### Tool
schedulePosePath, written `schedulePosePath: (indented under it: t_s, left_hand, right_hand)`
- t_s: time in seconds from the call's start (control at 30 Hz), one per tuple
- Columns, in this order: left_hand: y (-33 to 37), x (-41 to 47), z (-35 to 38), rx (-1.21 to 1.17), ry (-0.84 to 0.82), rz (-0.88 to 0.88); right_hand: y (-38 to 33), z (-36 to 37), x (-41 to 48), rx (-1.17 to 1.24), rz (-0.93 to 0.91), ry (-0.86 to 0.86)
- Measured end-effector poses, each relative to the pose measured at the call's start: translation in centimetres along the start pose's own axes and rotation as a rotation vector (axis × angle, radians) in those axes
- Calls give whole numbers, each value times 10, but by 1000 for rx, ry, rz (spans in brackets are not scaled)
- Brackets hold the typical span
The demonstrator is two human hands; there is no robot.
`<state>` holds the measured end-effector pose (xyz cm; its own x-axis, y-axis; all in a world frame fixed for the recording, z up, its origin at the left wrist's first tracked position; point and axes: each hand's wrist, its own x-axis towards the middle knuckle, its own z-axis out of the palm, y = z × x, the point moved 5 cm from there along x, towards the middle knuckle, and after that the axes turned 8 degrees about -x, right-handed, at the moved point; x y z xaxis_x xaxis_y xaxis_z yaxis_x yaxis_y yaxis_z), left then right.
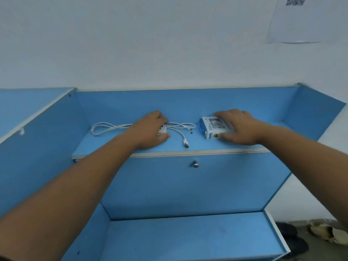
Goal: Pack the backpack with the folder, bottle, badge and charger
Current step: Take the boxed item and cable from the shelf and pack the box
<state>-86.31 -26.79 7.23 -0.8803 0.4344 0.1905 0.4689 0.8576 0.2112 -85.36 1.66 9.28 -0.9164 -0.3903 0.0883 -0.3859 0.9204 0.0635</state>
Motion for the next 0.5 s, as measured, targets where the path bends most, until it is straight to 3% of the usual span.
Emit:
schedulePosePath:
  t_s: [0.2, 0.37, 0.5]
  left_hand:
    - [-4, 0, 8, -130, 43, -5]
    - [-13, 0, 12, -92, 116, -121]
    - [-11, -3, 13, -35, 194, -82]
  right_hand:
    - [-1, -4, 12, 28, -6, -18]
    - [3, 4, 10, 202, 52, -86]
    - [1, 9, 5, 248, 69, -42]
